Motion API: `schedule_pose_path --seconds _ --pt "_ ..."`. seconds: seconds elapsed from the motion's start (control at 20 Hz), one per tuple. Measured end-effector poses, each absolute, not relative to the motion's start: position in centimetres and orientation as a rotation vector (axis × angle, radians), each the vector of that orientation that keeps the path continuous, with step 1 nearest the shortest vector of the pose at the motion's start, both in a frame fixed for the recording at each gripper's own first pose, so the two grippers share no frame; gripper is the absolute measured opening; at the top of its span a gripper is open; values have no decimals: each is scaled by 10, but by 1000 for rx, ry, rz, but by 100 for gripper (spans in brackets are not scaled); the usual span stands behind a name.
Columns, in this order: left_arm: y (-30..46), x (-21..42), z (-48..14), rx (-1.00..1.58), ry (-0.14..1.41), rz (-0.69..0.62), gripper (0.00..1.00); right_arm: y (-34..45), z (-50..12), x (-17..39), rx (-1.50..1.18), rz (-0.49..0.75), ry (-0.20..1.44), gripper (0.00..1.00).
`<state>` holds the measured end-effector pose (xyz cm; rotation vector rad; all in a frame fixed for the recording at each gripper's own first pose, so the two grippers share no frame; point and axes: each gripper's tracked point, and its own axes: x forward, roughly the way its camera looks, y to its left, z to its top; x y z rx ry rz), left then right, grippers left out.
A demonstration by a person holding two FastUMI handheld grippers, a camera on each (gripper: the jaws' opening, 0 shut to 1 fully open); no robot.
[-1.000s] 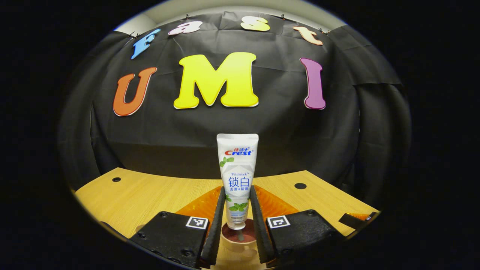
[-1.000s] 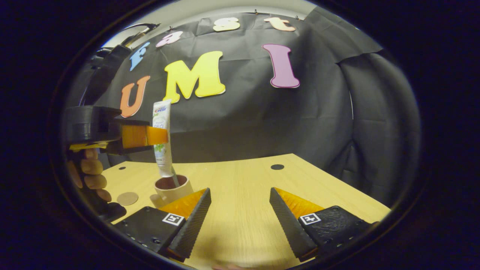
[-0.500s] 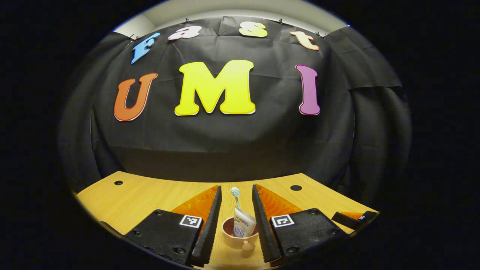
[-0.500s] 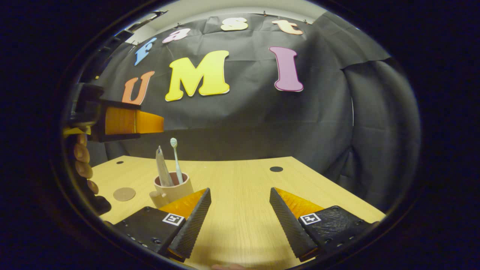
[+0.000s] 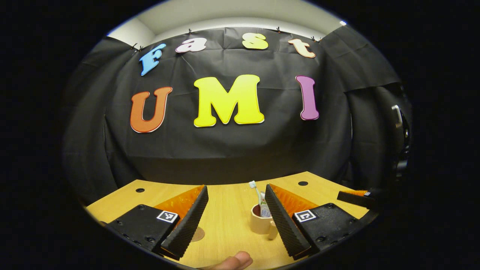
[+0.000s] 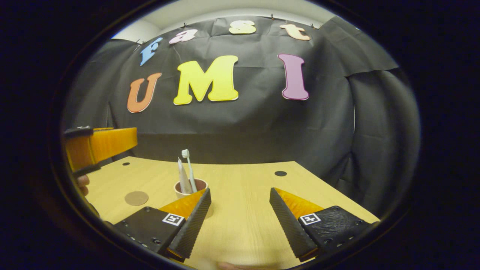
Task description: Put the toothbrush and toothpaste on the desktop into the cup, then pick up the cup and place it on the coaster on the desktop.
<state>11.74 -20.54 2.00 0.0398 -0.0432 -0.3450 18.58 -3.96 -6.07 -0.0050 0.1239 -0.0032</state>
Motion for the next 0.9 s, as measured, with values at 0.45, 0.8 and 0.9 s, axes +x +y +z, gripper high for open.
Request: schedule_pose_path --seconds 0.45,0.8,0.9 --pt "-136 86 -26 38 33 -302 96 34 -77 202 -68 129 303 96" --pt "-90 72 -49 44 58 -259 97 50 -117 227 -104 115 508 94" --pt "-84 70 -54 40 65 -258 97 52 -130 237 -103 121 605 94"
